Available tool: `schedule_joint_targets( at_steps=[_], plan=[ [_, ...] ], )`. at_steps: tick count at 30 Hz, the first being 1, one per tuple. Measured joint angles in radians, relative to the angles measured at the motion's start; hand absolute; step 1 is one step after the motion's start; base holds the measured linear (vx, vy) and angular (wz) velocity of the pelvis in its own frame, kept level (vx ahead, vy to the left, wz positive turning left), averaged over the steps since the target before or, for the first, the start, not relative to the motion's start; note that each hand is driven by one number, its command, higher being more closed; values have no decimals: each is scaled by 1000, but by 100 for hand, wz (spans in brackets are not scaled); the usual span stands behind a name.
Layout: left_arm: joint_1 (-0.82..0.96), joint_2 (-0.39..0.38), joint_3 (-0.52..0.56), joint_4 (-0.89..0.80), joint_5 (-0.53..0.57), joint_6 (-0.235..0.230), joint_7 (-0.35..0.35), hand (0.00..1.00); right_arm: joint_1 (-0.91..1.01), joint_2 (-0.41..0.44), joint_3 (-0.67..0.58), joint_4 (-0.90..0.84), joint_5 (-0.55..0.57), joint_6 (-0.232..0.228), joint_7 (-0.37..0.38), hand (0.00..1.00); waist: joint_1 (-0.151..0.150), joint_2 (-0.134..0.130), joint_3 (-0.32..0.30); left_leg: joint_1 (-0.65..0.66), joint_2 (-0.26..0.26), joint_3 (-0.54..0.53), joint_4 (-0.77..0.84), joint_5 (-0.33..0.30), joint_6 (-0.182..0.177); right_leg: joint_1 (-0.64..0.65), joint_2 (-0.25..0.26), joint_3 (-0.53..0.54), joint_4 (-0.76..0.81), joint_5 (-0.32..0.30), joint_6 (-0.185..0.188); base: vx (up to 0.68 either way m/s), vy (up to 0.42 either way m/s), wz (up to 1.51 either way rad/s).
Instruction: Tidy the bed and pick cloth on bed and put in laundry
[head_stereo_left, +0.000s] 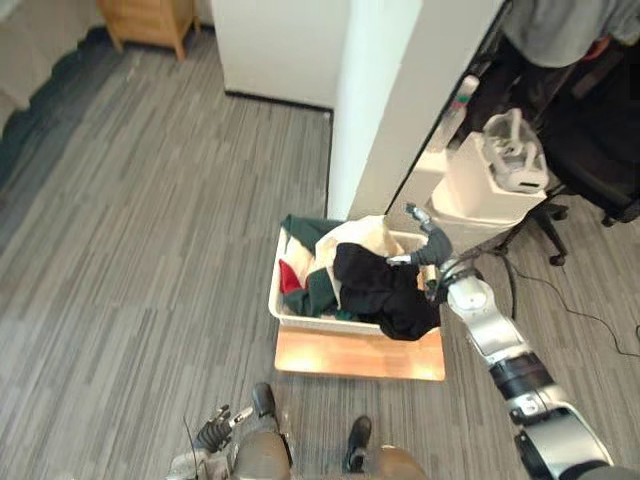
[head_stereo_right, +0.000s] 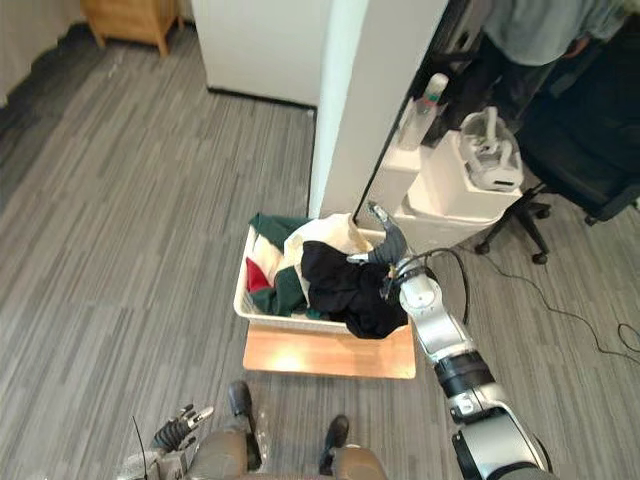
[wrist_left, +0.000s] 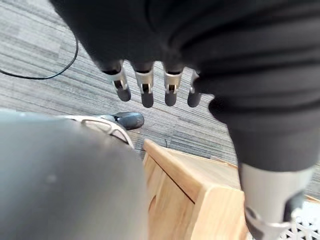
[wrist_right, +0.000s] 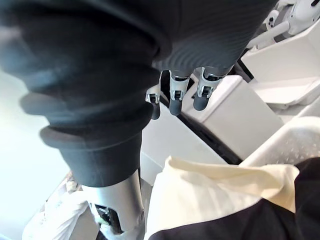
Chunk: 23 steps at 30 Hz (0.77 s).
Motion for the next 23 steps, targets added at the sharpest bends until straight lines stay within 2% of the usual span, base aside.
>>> schedule_joint_targets(
  at_steps=[6,9,11,13,16,17,19,20,23],
  plan=[
    [43,-9,-1,15,-3,4,-22,0,164,-24,-134,-44,-26,44,18,0,-40,32,-41,33,-5,20,0,-11,-1,20,-4,15,-6,0,0,29,15,-11],
    [61,-15,-5,16,-23,3,-22,0,232,-7,-193,6,17,72,-13,0,-60,43,-52,52,-2,42,0,-13,-5,26,-3,38,-6,2,1,27,8,-18],
    [67,-17,-5,17,-28,2,-22,0,282,43,-250,91,60,74,-55,0,-64,46,-56,77,0,51,0,-19,-12,46,-1,41,-8,4,5,28,-4,-16],
    [67,-30,-4,18,-46,2,-24,0,367,113,-295,222,144,47,-118,0,-64,57,-72,97,5,70,-1,-24,-16,58,2,49,-8,-4,-2,20,-6,-16],
    [63,-51,1,17,-78,3,-25,0,453,205,-298,369,252,-18,-154,0,-74,79,-83,118,12,90,-1,-35,-21,72,7,57,-9,-12,0,17,-6,-15],
    [62,-60,4,16,-89,3,-25,0,472,241,-299,435,283,-32,-156,0,-71,78,-84,127,17,100,-1,-40,-26,75,9,65,-5,-14,0,11,-2,-16],
    [52,-74,7,18,-99,17,-25,0,489,295,-300,542,303,-57,-148,0,-68,89,-90,139,21,108,-1,-43,-23,85,11,65,-6,-16,-1,1,-6,-10],
    [47,-81,9,18,-101,23,-25,0,495,309,-300,573,310,-70,-135,0,-66,86,-88,142,21,109,-1,-43,-23,87,12,65,-6,-16,-2,-7,-1,-4],
    [27,-122,45,26,-111,25,-41,0,508,371,-330,677,326,-110,-49,0,-64,94,-93,144,22,122,-1,-44,-21,87,11,64,-6,-16,-2,-2,7,-4]
  ],
)
